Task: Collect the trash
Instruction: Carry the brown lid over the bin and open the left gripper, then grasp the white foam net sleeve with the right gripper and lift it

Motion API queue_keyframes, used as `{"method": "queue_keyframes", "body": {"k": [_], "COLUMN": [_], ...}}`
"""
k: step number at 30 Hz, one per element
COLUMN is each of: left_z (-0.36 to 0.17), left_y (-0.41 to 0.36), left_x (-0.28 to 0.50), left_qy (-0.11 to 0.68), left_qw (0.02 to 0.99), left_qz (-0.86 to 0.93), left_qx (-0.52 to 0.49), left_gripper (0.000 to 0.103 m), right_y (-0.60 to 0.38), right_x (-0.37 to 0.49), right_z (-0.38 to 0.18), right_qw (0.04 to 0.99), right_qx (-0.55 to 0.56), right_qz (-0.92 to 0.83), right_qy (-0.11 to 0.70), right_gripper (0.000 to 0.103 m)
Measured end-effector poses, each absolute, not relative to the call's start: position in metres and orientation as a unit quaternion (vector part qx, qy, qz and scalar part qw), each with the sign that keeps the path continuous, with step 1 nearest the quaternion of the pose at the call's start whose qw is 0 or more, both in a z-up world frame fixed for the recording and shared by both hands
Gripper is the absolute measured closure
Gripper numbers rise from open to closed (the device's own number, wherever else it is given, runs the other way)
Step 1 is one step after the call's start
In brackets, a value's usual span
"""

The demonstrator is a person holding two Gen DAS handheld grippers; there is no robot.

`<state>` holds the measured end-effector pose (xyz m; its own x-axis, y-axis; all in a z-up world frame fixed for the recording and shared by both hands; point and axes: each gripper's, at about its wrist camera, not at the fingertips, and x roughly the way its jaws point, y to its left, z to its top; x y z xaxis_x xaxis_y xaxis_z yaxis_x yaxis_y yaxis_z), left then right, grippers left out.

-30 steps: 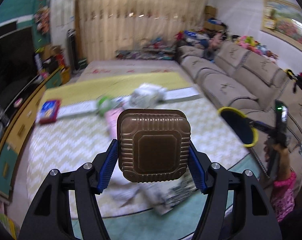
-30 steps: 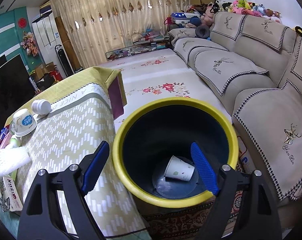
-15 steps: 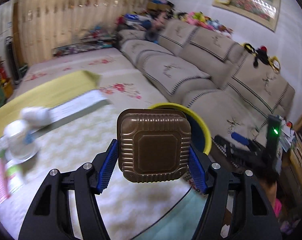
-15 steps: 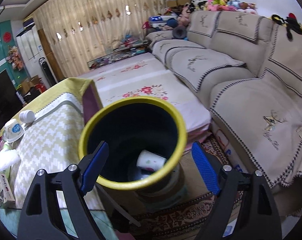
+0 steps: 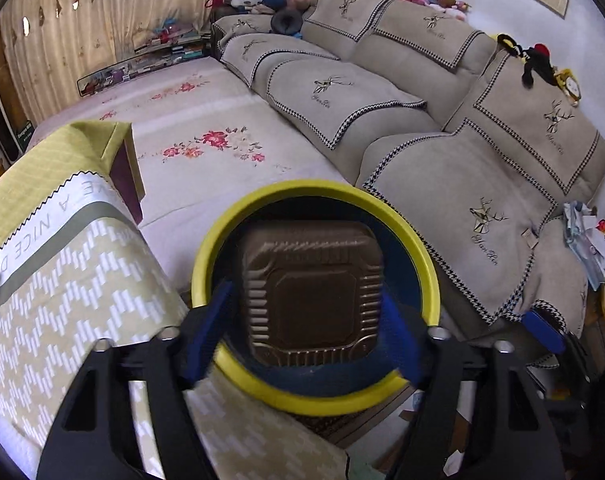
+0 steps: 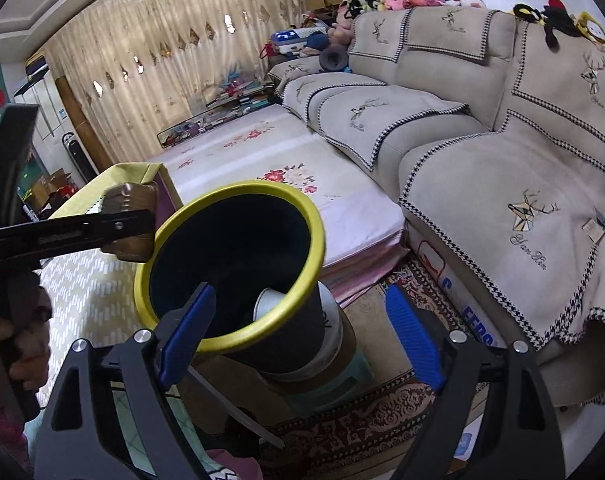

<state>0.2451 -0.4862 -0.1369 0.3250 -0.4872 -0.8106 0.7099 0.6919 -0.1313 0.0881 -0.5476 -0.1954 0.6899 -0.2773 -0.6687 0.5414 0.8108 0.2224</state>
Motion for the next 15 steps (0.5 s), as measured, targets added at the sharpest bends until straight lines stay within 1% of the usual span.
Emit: {"method": "queue_keyframes", "body": {"k": [3,4,7,10,15], "left_z": [-0.127,-0.119,-0.097,-0.067,-0.026], "left_y": [-0.481,-0.476,-0.446,-0.400,-0.319], "left_x": [0.240,0.236,0.223,0.205,0.170], "left_qy": [0.431,0.421,0.403,0.380,0.335], "left_qw": [0.814,0.821,0.834,0.852,0.882], "left_qz": [-0.371,-0.369,-0.363,-0.352,-0.326], "left_qx": [0.117,0.114,0.100,0.078,0.060], "left_gripper": [0.020,0.017,0.013,0.008,0.005], "right_y": [-0.549,-0.549,-0.541,-0.529,-0.497], "right_x": [0.083,0.082,0.084,0.088,0.100], "right_z": [-0.196,-0.196,-0.196,-0.196,-0.192], "right_qw": [0.894,0.894,0.896,0.898,0.907], "right_qx": [0.209,0.210,0.209,0.206,0.190], "right_qz": [-0.233,-0.232,-0.222,-0.207,-0.171], "right_qy": [0.320,0.321,0.324,0.328,0.334], "right_gripper": [0.020,0.020,0.019,0.019,0.019]}}
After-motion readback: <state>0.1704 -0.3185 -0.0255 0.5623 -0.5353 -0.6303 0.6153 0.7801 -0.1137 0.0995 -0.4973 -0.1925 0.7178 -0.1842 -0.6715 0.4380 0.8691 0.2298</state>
